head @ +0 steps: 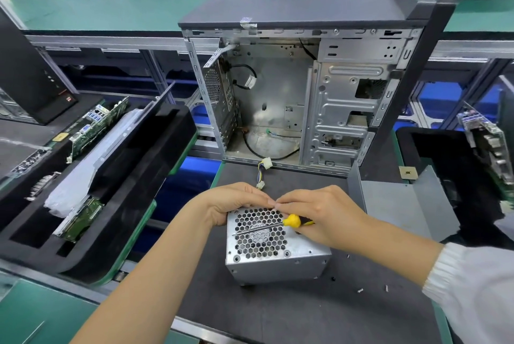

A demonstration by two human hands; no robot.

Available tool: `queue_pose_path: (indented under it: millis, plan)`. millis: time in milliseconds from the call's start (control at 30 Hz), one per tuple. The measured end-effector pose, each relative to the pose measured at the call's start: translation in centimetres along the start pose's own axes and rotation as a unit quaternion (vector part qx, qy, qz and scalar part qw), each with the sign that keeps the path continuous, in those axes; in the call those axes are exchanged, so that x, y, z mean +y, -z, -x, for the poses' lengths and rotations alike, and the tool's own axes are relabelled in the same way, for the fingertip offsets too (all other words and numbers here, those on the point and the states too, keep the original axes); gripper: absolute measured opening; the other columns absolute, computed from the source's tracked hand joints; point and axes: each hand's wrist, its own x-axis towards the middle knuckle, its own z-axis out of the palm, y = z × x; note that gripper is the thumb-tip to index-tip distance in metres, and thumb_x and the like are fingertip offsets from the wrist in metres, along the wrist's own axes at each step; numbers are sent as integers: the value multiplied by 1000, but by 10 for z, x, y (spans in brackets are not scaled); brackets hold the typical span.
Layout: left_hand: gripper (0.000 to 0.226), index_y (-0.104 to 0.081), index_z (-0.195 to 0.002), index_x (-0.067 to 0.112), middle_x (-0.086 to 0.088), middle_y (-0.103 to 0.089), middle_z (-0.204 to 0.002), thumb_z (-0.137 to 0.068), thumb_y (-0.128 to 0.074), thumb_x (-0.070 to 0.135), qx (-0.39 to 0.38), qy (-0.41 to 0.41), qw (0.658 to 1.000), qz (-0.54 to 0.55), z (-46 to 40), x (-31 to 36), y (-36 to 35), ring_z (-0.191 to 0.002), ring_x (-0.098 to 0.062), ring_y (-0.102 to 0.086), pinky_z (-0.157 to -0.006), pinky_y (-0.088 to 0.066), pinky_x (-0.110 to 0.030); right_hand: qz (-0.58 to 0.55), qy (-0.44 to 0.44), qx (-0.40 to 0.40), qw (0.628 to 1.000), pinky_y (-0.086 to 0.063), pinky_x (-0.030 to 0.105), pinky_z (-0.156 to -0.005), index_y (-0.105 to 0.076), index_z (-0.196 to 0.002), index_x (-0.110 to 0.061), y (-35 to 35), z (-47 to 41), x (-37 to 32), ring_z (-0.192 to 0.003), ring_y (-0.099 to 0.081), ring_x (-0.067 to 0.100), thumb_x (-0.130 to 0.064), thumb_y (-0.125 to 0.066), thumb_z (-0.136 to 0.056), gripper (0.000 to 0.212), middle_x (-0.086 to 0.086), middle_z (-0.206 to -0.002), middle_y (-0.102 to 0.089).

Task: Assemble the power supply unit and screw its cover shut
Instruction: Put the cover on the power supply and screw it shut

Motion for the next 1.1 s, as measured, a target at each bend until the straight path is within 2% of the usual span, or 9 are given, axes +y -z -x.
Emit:
queue_pose_path:
  millis: [133, 233, 367, 533, 700, 767, 867, 1000, 1100]
  plan:
    - [33, -73, -102, 0, -13, -74, -95, -76, -74, 21, -1, 5, 1000, 2, 0, -1, -1, -82, -20, -72, -81, -57, -31, -29, -21, 32, 999, -53, 24, -48, -77, -92, -17, -1, 0, 2, -67, -68, 11, -7, -83, -64, 30, -6, -92, -73]
    - [35, -71, -104, -1, -14, -73, -97, -77, -74, 21, 2, 10, 1000, 4, 0, -1, -1, -84, -21, -71, -85, -56, -33, -32, -24, 37, 999, -53, 25, -49, -77, -90, -14, -1, -1, 2, -68, -69, 13, -4, -84, -61, 31, -4, -90, -73]
    - [30, -73, -99, 2, -12, -74, -94, -76, -74, 21, 5, 11, 1000, 0, 2, 2, -4, -80, -20, -71, -79, -58, -30, -31, -17, 32, 999, -52, 25, -47, -77, -92, -14, -1, 3, 2, -65, -67, 13, -5, -82, -66, 28, -4, -93, -73]
    - [30, -66, -114, -5, -14, -72, -98, -88, -67, 11, 20, 9, 1000, -2, 4, 2, -6, -80, -19, -70, -79, -58, -29, -12, -11, 44, 999, -53, 26, -47, -77, -85, -11, -2, 3, 1, -66, -68, 15, -2, -85, -60, 28, -2, -88, -73]
    - [31, -65, -116, -7, -17, -71, -100, -89, -66, 8, 36, 4, 999, -7, 3, 0, -5, -82, -21, -70, -82, -57, -31, 17, 3, 38, 999, -48, 28, -41, -74, -82, -11, -3, -2, 1, -58, -65, 20, -2, -79, -66, 19, -3, -83, -71]
    - [28, -67, -113, -6, -16, -72, -99, -90, -65, 10, 34, 4, 999, -6, 3, 0, -5, -82, -21, -70, -79, -58, -30, 53, 25, 20, 998, -44, 26, -37, -74, -82, -13, -2, -3, 1, -54, -62, 20, -4, -80, -63, 21, -3, -83, -71]
    - [14, -74, -95, 3, -12, -75, -90, -90, -66, 14, 26, 9, 1000, 11, 3, 0, -6, -77, -19, -72, -72, -59, -28, 110, 60, -15, 992, -40, 25, -35, -73, -82, -15, 0, -2, 5, -52, -60, 18, -7, -80, -63, 22, -4, -84, -70]
    - [12, -74, -91, 4, -9, -75, -86, -89, -69, 15, 21, 4, 1000, -3, 3, 1, -6, -74, -18, -72, -70, -59, -27, 113, 80, -31, 990, -38, 24, -35, -73, -83, -18, 2, -2, 9, -51, -56, 16, -11, -78, -65, 20, -7, -86, -68]
    - [12, -75, -89, 6, -10, -74, -86, -86, -70, 17, 23, 8, 1000, -7, 4, 1, -6, -74, -18, -71, -70, -59, -28, 85, 68, -31, 994, -30, 20, -36, -74, -93, -22, 4, -2, 8, -44, -46, 14, -12, -81, -62, 33, -7, -85, -66]
